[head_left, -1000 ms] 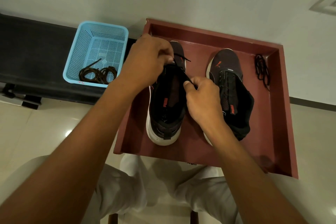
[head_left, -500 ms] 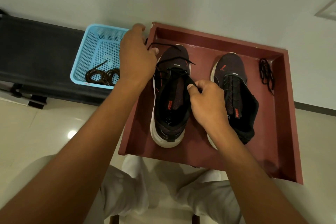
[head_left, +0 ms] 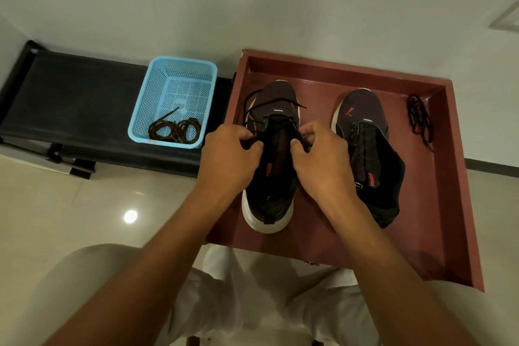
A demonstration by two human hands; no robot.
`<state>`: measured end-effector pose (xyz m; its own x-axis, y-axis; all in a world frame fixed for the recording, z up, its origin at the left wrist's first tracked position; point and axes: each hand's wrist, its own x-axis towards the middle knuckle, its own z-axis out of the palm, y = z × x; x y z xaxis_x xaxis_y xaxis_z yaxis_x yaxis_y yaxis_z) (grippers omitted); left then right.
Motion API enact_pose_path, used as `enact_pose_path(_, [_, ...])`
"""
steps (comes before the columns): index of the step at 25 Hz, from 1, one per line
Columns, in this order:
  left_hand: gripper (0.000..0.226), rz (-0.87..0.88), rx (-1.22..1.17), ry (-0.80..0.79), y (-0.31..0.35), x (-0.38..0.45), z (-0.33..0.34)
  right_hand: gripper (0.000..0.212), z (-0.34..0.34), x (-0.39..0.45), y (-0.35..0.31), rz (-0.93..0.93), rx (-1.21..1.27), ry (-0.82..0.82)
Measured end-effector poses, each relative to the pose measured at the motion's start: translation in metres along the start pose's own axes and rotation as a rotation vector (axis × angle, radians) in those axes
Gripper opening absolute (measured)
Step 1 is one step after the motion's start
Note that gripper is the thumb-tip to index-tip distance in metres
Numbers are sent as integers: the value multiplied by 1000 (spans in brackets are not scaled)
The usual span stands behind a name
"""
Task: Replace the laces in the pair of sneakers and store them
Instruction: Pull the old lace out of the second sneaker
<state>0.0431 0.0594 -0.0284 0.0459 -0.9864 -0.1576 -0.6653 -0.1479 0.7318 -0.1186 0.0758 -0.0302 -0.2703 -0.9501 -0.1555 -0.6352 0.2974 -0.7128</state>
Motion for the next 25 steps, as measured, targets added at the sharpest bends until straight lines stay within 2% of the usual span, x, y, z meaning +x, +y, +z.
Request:
enact_pose_path(4, [12, -211, -297, -40, -4, 2, -1, 26, -2, 3, 3, 29, 25, -16])
enact_pose_path(6, [11, -253, -365, -46, -4, 2, 1, 31, -1, 5, 2, -7, -9, -1])
enact_pose_path(9, [10, -228, -359, -39, -4, 2, 3, 49, 2, 8, -5, -264, -153, 25])
enact_pose_path(11, [10, -206, -347, -35, -6, 2, 4, 55, 6, 11, -11, -419, -245, -19])
enact_pose_path(14, [11, -192, -341, -40, -8, 3, 5, 43, 12, 18, -17, -445, -340, -90])
enact_pose_path(18, [12, -190, -347, -46, -10, 5, 6, 23, 8, 24, -24, -471, -418, -84])
enact_pose_path(23, [12, -194, -353, -56, -12, 7, 9, 27, 10, 30, -27, -456, -496, -95])
enact_pose_path(25, [12, -197, -353, -54, -13, 7, 10, 21, 11, 31, -28, -461, -542, -95])
